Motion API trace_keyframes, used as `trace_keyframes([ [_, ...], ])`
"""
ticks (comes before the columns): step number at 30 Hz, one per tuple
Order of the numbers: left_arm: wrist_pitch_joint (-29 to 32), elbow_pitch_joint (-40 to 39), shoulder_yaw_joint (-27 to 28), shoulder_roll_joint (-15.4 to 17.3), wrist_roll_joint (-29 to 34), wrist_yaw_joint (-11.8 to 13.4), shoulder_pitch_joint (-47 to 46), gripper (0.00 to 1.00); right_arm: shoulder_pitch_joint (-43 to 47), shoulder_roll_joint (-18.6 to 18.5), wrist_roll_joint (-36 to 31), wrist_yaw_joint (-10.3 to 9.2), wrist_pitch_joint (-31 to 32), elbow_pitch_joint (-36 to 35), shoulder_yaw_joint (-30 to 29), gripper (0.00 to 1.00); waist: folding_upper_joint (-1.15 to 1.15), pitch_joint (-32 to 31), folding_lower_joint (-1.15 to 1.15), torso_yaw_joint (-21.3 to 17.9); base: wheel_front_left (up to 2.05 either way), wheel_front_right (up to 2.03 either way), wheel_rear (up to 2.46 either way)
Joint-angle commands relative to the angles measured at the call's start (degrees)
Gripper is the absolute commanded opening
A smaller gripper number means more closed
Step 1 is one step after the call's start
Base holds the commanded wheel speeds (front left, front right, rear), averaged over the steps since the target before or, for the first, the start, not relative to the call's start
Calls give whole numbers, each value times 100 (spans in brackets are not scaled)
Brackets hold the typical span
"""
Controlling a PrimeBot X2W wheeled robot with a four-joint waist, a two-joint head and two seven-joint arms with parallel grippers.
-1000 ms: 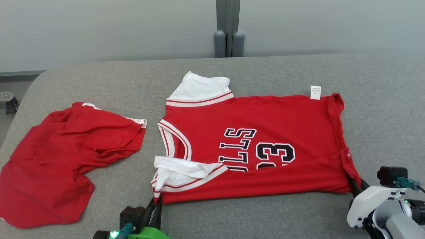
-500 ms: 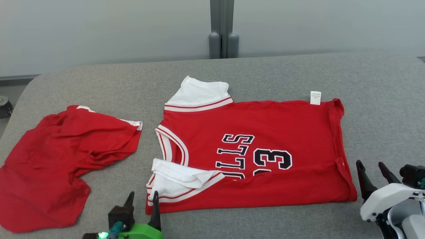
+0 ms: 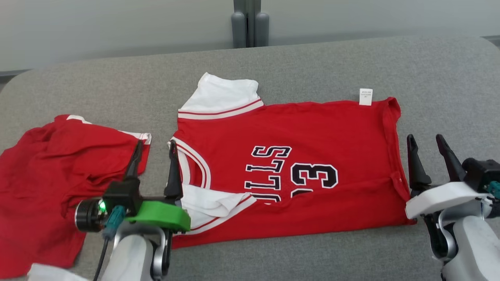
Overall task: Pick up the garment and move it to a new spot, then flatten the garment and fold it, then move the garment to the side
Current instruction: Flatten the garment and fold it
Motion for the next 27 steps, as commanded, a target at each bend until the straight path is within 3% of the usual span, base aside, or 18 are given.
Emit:
trace_keyframes([
  [1, 59, 245, -92, 31, 137, -90, -332, 100, -198, 21, -65, 0, -39, -36, 17, 100, 0, 365, 0, -136, 0, 0, 0],
  [7, 941, 1138, -425, 309, 406, -567, -1959, 100, -916, -7, -62, 0, -47, -45, 245, 100, 0, 988, 0, -362, 0, 0, 0],
  [10, 1462, 1505, -454, 437, 282, -854, -2882, 100, -1310, -37, 33, 0, -11, -36, 372, 100, 0, 1283, 0, -490, 0, 0, 0],
  [15, 2347, 2049, -749, 709, -70, -1101, -4153, 100, -1930, -124, 133, 0, 65, -6, 786, 100, 0, 1718, 0, -771, 0, 0, 0],
  [24, 4030, 2351, -2875, 1940, -1622, -1117, -5539, 100, -2918, -364, 545, 0, 162, 343, 1250, 100, 0, 2076, 0, -1123, 0, 0, 0],
  [27, 4267, 2311, -3369, 2283, -1930, -1117, -5788, 100, -3082, -385, 626, 0, 119, 404, 1342, 100, 0, 2146, 0, -1184, 0, 0, 0],
])
